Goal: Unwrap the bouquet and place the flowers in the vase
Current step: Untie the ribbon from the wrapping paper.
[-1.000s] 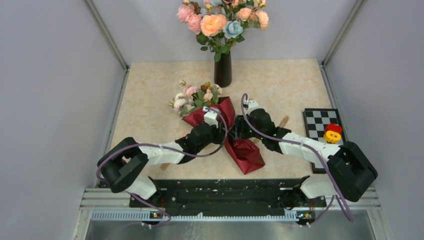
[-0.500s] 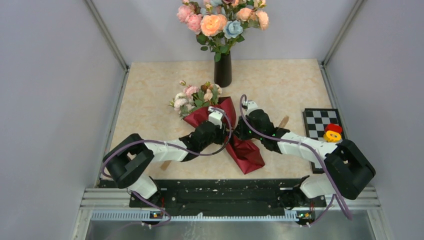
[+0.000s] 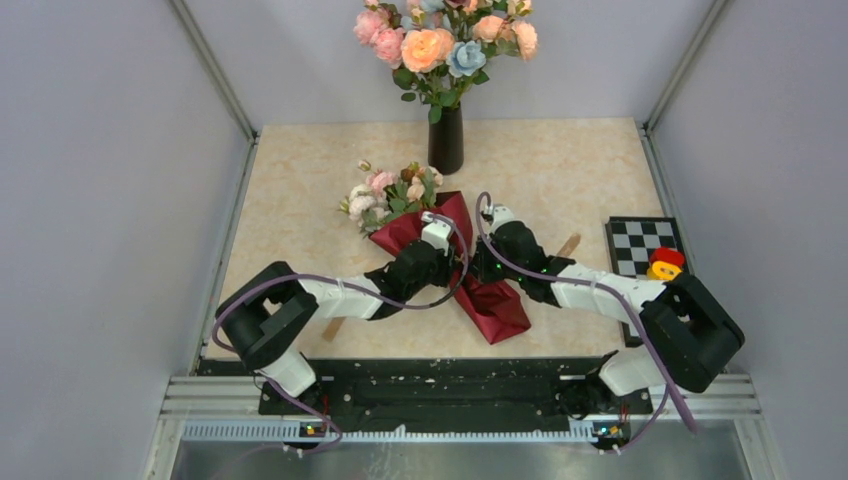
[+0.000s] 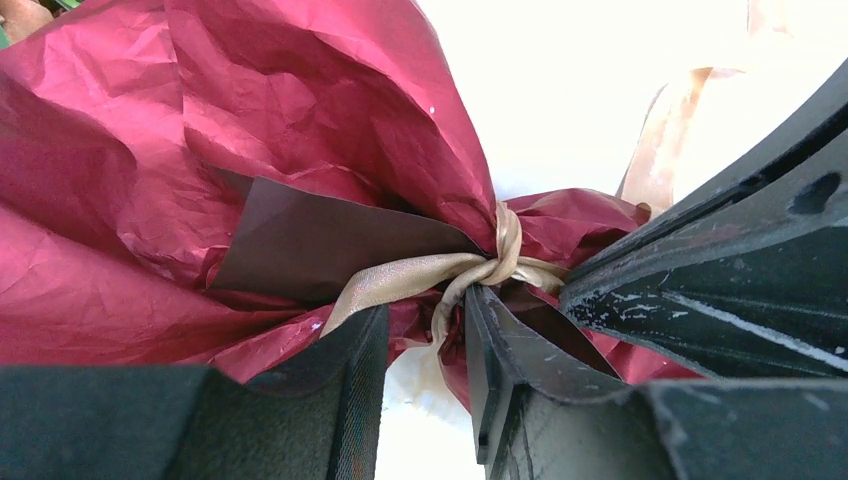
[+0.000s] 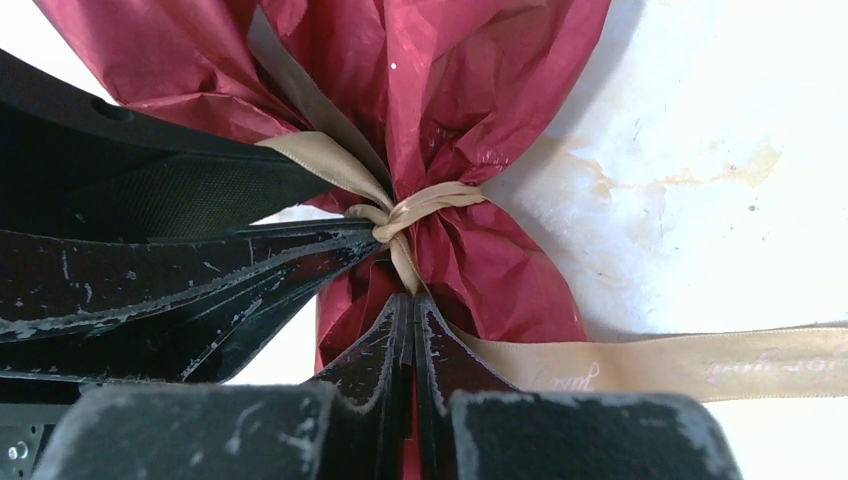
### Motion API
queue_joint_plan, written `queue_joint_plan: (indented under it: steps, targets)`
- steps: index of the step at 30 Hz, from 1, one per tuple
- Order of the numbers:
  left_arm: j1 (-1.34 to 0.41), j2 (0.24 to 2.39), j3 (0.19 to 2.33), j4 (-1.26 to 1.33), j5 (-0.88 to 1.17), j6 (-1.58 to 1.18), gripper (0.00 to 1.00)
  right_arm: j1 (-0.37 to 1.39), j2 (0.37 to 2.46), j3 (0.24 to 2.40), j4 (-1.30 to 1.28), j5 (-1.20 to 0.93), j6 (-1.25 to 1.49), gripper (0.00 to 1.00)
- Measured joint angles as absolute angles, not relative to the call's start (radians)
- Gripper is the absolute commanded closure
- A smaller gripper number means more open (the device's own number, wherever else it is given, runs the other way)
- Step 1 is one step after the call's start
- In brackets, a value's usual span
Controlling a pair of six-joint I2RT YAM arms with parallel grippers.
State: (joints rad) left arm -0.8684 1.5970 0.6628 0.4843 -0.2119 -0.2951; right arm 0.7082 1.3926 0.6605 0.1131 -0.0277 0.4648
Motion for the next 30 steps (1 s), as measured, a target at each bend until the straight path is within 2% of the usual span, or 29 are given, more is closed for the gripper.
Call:
queue_joint_plan:
  steps: [3,9,12,19,30]
  targets:
    - [-0.868,1.614,0.670,0.485,-0.217,-0.294,0.70,0.708,1.414,0.659,0.119,-0.028,0.465,1.00]
    - [-0.872,1.618,0.670,0.487,-0.214,-0.296,1.00,0.708,1.430,0.637,0.129,-0.028,0.471,1.00]
    - [-0.871,1.618,0.670,0.487,-0.216,-0.299,1.00,0.708,1.428,0.635,0.118,-0.028,0.475,1.00]
    - [-0.871,1.571,0.621,0.506,-0.227,-0.356,1.00,0.708,1.359,0.637,0.078,-0.020,0.498,0.80]
    - [-0.870,1.546,0.566,0.566,-0.230,-0.440,1.00,0.708,1.325,0.703,0.121,-0.060,0.611,0.68]
